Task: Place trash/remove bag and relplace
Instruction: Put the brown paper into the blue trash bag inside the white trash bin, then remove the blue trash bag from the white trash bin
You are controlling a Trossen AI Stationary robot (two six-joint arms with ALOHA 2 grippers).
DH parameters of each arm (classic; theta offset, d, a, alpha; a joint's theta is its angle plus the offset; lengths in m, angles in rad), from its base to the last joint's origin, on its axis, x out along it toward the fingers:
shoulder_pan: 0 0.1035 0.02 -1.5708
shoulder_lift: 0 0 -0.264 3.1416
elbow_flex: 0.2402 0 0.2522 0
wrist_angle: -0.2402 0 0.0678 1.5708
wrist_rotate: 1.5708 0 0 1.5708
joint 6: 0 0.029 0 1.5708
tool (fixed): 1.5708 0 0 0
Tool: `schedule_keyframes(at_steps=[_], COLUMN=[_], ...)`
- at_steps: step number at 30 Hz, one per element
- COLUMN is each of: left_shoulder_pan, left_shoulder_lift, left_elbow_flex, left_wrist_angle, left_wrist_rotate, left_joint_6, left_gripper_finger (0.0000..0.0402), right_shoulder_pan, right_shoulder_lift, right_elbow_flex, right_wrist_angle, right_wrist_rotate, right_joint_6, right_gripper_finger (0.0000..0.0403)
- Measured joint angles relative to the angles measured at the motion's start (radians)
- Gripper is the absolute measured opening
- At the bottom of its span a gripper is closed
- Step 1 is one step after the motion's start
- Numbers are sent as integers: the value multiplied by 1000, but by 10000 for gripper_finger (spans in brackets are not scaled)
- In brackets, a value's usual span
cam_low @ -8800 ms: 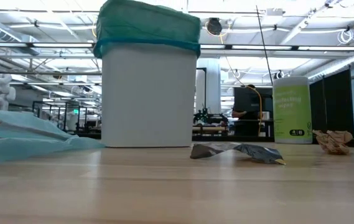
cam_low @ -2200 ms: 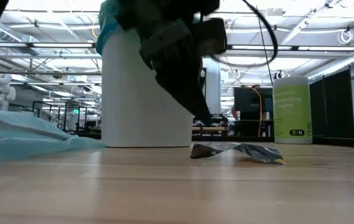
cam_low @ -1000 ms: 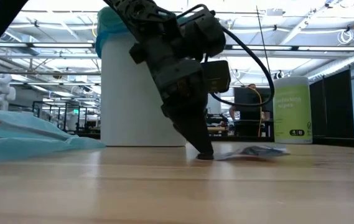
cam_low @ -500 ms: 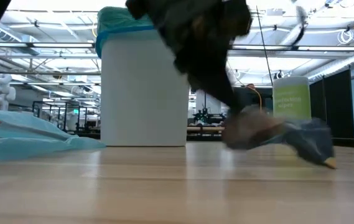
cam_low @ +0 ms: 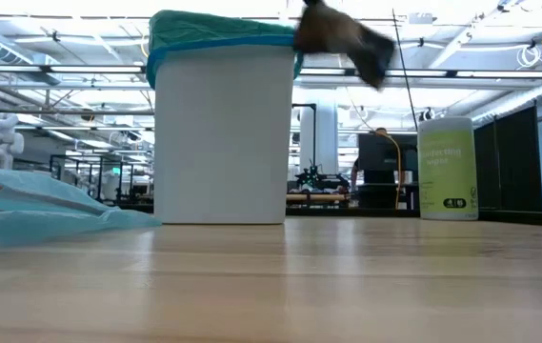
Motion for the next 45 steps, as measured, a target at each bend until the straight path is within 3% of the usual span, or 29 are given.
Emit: schedule_keyframes(at_steps=[7,12,16,21,28,36,40,45], left_shoulder_pan=[3,48,118,235,354,370,368,368], left_shoulder_lift=[-193,-307,-360,-367,-318,-312,-318,-345], left_elbow_flex=[0,1,1,1,0,0,0,0], left_wrist_angle=[-54,-58,-86,-237,-380,-359,-348,-370], left_wrist_rotate=[-258,-347,-353,-351,-255,-153,-157,-317], left_joint_6=[17,60,61,23,-52,-46,-16,-37], left_gripper_finger=[0,0,0,0,3,77,115,109], right_shoulder_pan=[0,0,0,0,0,0,0,-30], right_shoulder_lift=[0,0,0,0,0,0,0,0], right_elbow_flex=[0,0,0,0,0,0,0,0], right_wrist_angle=[4,5,5,5,6,9,21,69], right_wrist_rotate=[1,4,4,5,5,3,-3,-2], right_joint_6=[0,0,0,2,3,3,7,2], right_gripper_finger=[0,0,0,0,0,0,0,0])
